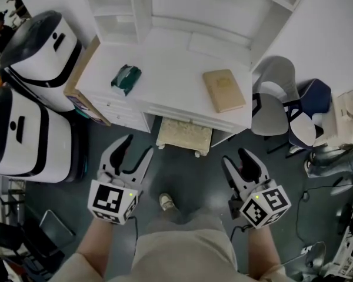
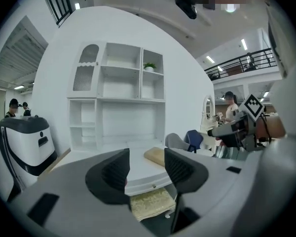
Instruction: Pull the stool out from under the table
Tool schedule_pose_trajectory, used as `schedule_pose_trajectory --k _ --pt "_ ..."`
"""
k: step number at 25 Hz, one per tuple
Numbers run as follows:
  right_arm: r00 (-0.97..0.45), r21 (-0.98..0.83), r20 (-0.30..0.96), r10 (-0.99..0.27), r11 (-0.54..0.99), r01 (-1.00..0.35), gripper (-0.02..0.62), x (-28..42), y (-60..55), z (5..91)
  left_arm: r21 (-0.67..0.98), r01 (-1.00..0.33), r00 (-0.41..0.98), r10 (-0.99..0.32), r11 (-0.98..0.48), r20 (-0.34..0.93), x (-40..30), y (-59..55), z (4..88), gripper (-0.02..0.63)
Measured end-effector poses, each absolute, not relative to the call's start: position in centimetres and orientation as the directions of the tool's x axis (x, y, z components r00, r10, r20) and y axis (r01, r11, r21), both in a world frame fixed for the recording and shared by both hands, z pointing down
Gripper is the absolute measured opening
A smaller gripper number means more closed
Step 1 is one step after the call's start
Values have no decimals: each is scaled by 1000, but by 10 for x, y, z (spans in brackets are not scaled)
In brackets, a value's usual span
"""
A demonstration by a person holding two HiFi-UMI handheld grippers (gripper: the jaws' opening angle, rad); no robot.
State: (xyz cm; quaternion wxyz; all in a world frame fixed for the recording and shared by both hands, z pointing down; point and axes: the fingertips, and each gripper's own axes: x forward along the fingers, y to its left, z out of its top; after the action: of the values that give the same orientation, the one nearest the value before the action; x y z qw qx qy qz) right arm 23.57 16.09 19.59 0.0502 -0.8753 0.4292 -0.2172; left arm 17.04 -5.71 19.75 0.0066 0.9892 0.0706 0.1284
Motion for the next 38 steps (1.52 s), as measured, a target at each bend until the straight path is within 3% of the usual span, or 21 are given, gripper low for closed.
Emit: schedule_pose_trajectory --k 16,19,38 --pt "531 -389 447 -720 -691 -609 255 332 173 317 65 103 901 121 -993 418 257 -62 311 221" --pt "514 -421 461 -724 -688 -591 255 346 171 343 56 88 890 104 -994 444 271 -62 333 255" --pt "483 -438 575 -661 -747 -501 261 387 176 555 120 43 832 102 -992 545 335 -81 538 291"
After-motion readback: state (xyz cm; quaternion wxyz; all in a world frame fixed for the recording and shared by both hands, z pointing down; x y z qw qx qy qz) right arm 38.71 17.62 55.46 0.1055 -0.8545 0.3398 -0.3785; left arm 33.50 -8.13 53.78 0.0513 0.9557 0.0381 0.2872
